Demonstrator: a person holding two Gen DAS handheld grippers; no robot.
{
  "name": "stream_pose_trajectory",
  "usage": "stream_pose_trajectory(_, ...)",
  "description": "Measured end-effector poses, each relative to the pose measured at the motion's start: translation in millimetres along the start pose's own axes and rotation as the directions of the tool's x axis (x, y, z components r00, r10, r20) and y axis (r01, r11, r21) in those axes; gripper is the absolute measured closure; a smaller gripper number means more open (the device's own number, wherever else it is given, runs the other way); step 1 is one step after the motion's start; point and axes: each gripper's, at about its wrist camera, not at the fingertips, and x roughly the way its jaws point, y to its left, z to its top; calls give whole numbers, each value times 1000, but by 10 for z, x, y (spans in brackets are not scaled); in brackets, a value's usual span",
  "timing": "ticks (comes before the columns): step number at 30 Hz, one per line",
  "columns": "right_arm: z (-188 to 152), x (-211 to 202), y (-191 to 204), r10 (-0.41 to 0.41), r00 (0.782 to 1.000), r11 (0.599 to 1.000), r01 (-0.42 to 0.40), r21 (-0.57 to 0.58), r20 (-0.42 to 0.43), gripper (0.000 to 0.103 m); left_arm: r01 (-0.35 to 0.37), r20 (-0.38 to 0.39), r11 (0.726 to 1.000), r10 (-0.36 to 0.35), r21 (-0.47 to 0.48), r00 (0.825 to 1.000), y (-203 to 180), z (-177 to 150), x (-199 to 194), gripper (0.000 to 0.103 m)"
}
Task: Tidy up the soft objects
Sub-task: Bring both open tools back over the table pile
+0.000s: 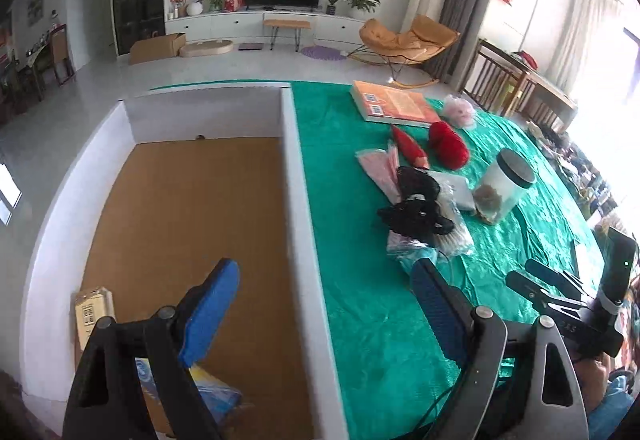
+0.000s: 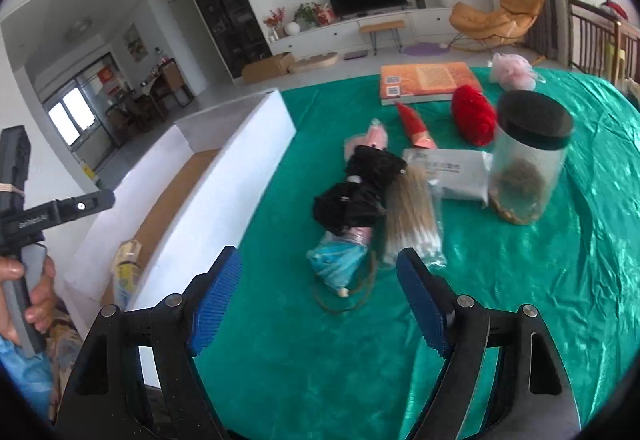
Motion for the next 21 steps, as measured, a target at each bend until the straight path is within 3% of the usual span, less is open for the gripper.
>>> stream_pose_trajectory(4,-365,-67,-826,-179,983,975,183,127,-42,21,125,-93,986,-115,110,989,-820,-244,329,9)
stream_pose_trajectory(6,-523,-195,-1111,-222,974,954,228,196,-51,21,136,-151,982,-115,132,982,-1121,-391,587,9)
stream_pose_trajectory(8,-631,-405,-1331,-218,975,923,219,315,-39,21,122,-190,982,-93,145,977,-1284,-524,865,9)
stream_pose_trajectory(9,-630,-457,-1411,-220,975,911,212,353,-19,21,96,-196,984,-66,151,978,-1318,-565,987,9)
stream_pose_trajectory(12,-635,-571,-1503,-321,947,870,298,392,-6,21,20,-201,988,11,151,979,-1258,-637,1292,9)
stream_pose_trajectory(16,-696,-641,-1584,-404,914,809,369,458,-23,21,-15,-202,990,43,140,979,-1148,-637,1507,9)
stream_pose_trajectory(21,-716,-693,-1629,-445,895,778,392,490,-10,21,-57,-175,984,86,167,981,-1116,-684,1631,8)
